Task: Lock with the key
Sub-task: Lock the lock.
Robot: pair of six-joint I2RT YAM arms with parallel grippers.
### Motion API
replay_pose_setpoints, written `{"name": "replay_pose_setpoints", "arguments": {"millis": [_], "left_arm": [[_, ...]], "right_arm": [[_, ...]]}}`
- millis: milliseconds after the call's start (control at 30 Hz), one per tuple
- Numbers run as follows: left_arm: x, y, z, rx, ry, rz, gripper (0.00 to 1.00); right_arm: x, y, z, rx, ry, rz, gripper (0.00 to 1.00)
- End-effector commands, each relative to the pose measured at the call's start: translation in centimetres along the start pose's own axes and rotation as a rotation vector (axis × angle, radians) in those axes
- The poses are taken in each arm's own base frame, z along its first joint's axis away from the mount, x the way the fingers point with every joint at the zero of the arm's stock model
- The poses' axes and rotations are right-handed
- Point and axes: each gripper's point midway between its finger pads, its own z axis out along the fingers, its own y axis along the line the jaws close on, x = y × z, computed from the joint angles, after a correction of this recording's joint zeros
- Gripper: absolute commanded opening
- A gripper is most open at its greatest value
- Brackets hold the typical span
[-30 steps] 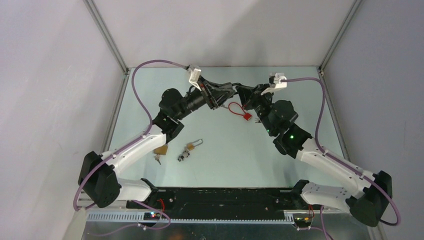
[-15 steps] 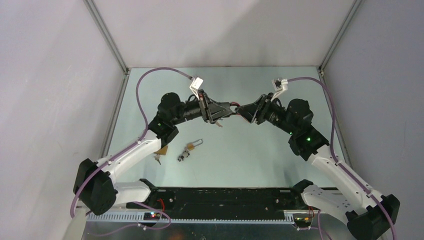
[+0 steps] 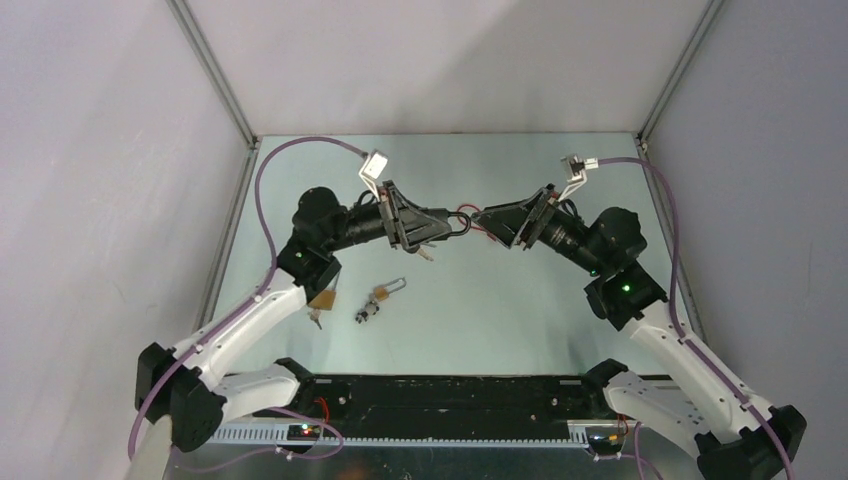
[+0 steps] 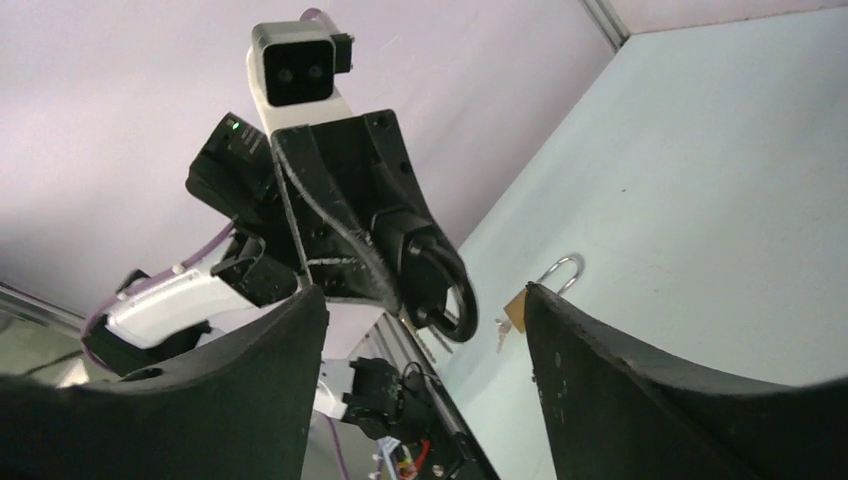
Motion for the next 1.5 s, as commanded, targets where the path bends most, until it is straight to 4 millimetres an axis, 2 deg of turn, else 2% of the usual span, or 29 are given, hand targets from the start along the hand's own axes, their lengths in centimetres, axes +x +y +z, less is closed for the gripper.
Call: {"name": "replay_pose_setpoints", "arguments": {"millis": [0,167,267,433,500,567,633,667,700,733,767,800,833,900,967,1067,1133,1233,1333,1400,1467], "left_arm": [[-3.5,-6.2,-1.1,0.167,-0.081,0.101,0.00],[-3.7,-7.3,-1.5,0.192,-0.083,0.105,0.00],[-3.9,-7.4,-1.6,0.192,-0.091,0.107,0.00],[-4.3,-7.9,-1.7,0.201,-0.100,0.114,0.00],[-4.4,-8.1,-1.7,0.203,-0.103,0.116,0.00],[-4.5,-8.2,-1.8,0.204,-0.105,0.115,0.03],[-4.5,-8.3,-1.8,0.207,-0.107,0.116,0.08],[-4.4,-8.3,-1.8,0.207,-0.104,0.116,0.15],[-4.4,-8.3,-1.9,0.208,-0.104,0.119,0.20],[-4.2,-8.2,-1.9,0.209,-0.099,0.121,0.31],[-4.2,-8.3,-2.0,0.211,-0.101,0.130,0.45],[-4.0,-8.3,-2.1,0.212,-0.097,0.136,0.54],[-3.7,-8.2,-2.2,0.218,-0.087,0.165,0.68],[-2.2,-7.9,-2.8,0.256,-0.031,0.267,0.80],[-1.0,-6.3,-3.5,0.255,0.010,0.336,0.86],[-0.5,-3.2,-4.2,0.189,0.017,0.354,0.91],[-0.3,-1.7,-4.2,0.173,0.035,0.372,0.92],[0.3,-1.5,-3.9,0.224,0.093,0.399,0.93],[0.7,-1.3,-3.3,0.280,0.152,0.391,0.89],[2.3,-2.0,-3.3,0.371,0.227,0.389,0.86],[3.0,-2.0,-3.0,0.399,0.254,0.377,0.82]], "right_arm": [[-1.0,1.3,1.1,-0.075,-0.033,0.062,0.71],[0.3,3.5,2.0,-0.206,0.031,0.084,0.57],[1.0,4.5,2.5,-0.263,0.056,0.085,0.54],[2.0,4.9,2.7,-0.287,0.095,0.082,0.50],[2.1,5.0,2.7,-0.290,0.099,0.083,0.44],[2.0,5.3,2.6,-0.300,0.099,0.078,0.32],[1.8,5.5,2.4,-0.309,0.094,0.072,0.15],[1.8,5.6,2.4,-0.311,0.092,0.069,0.06],[1.6,5.5,2.3,-0.309,0.088,0.064,0.02],[1.4,5.8,2.2,-0.311,0.085,0.059,0.00],[1.3,5.6,2.2,-0.306,0.083,0.050,0.00],[1.1,5.8,2.0,-0.310,0.079,0.040,0.00],[0.9,5.7,1.9,-0.304,0.076,0.026,0.00],[0.5,5.7,1.5,-0.304,0.071,-0.009,0.00],[0.3,5.8,1.0,-0.308,0.071,-0.065,0.00],[0.0,6.0,0.3,-0.296,0.084,-0.212,0.00],[1.0,5.2,-0.2,-0.261,0.153,-0.258,0.00],[1.9,5.2,-0.8,-0.274,0.223,-0.330,0.00],[3.5,3.9,-1.3,-0.257,0.320,-0.363,0.00],[4.4,3.7,-1.6,-0.275,0.370,-0.376,0.00],[5.0,3.4,-1.7,-0.284,0.407,-0.389,0.00]]}}
